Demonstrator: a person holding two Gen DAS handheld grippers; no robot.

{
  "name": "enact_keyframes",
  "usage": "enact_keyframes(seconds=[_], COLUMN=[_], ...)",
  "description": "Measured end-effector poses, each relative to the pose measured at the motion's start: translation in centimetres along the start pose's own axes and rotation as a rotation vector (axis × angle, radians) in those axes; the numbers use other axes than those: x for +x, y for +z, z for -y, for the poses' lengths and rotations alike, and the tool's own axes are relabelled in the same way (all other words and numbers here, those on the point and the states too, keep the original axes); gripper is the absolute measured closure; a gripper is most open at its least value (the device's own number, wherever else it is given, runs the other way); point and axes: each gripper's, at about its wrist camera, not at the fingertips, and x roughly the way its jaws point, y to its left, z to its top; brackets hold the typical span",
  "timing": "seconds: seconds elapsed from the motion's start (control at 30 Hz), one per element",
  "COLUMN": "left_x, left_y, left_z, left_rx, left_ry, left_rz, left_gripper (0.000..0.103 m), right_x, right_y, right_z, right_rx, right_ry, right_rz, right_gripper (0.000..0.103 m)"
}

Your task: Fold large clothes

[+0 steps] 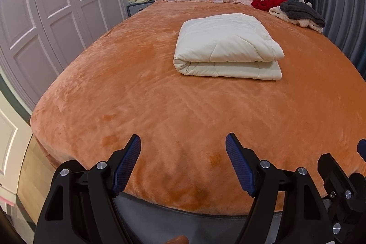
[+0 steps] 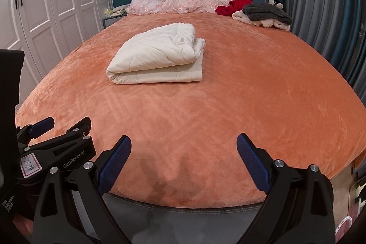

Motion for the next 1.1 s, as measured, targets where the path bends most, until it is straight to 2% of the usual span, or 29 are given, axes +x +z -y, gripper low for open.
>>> enact_keyframes(seconds=[1.1], left_x=[-0.70], left_y=[-0.20], left_z=[-0.36], left_rx=[-0.008], left_ry=[0.021], left_rz=[0.023], left_gripper=[0.029], right_x=[-0.48], right_y=[-0.07], right_z=[-0.34], right_rx=[0.005], right_ry=[0.007], right_rz=[0.006], right_gripper=[0.011])
